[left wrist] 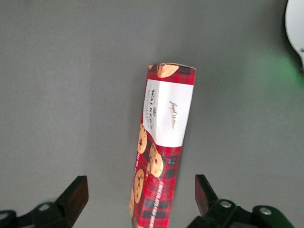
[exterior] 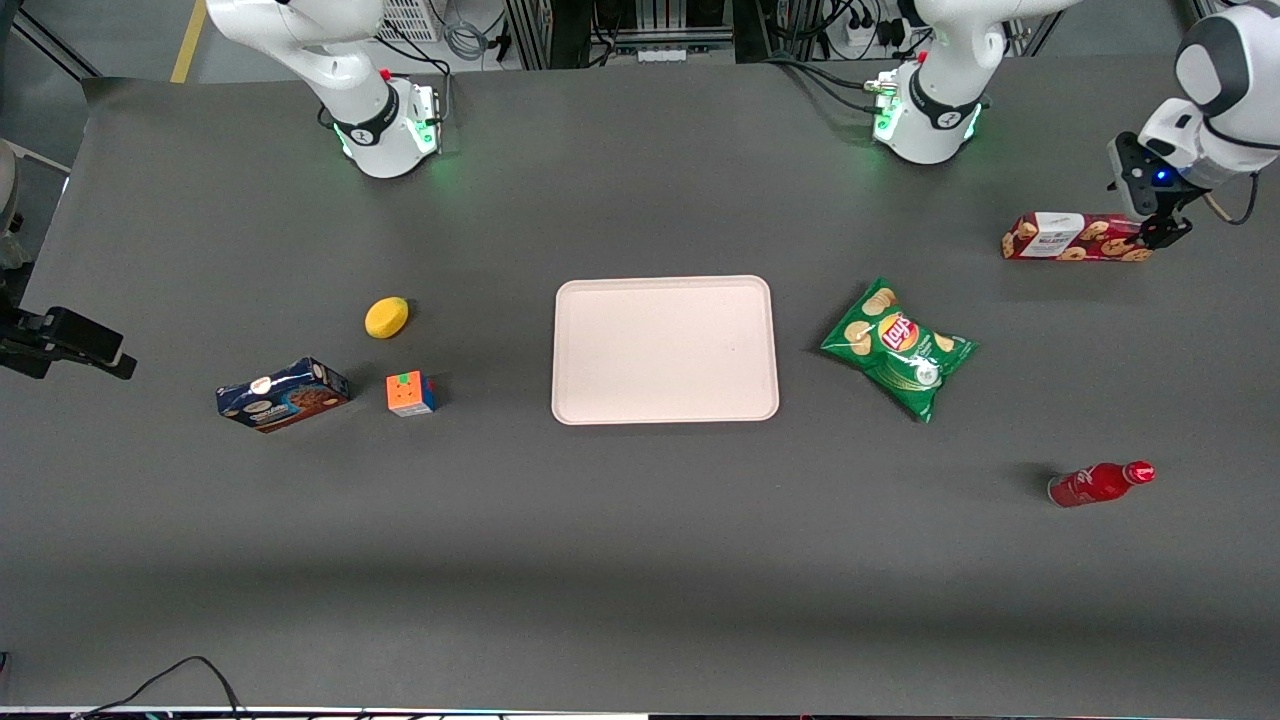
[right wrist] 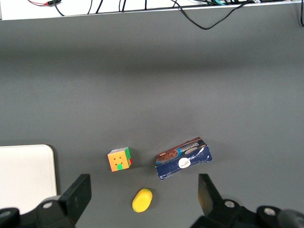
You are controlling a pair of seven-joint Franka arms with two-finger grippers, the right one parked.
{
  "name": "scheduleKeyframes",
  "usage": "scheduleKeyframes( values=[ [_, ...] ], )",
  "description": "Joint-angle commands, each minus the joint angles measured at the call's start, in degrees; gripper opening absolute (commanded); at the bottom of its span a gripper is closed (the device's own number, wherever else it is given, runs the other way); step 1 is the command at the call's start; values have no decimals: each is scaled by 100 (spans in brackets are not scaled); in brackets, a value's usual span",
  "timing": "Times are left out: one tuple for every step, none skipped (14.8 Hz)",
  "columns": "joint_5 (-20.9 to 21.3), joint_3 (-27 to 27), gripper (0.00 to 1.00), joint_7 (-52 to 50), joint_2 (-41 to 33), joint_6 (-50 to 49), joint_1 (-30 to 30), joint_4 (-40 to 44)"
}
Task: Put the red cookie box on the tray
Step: 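Lower the left gripper and close it on the cookie box end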
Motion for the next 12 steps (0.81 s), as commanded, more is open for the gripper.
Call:
scheduleKeyframes(
  values=[
    [79, 192, 100, 263, 407, 836, 19, -275],
    [79, 228, 100, 385, 512, 1021, 28, -337],
    [79, 254, 100, 430, 583, 1101, 45, -355],
    [79, 272, 100, 482, 636, 1145, 54, -372],
    [79, 281, 100, 596, 723, 1207, 71, -372],
    [79, 281, 100, 710, 785, 1207, 228, -372],
    [79, 281, 100, 816, 794, 1225, 326, -390],
    [88, 281, 100, 852, 803, 1225, 327, -390],
    [80, 281, 100, 852, 821, 1251, 327, -390],
    [88, 281, 100, 869, 882, 1312, 335, -399],
    [88, 281, 100, 904, 961, 1409, 344, -407],
    [88, 281, 100, 939, 1022, 1514, 353, -416]
  ],
)
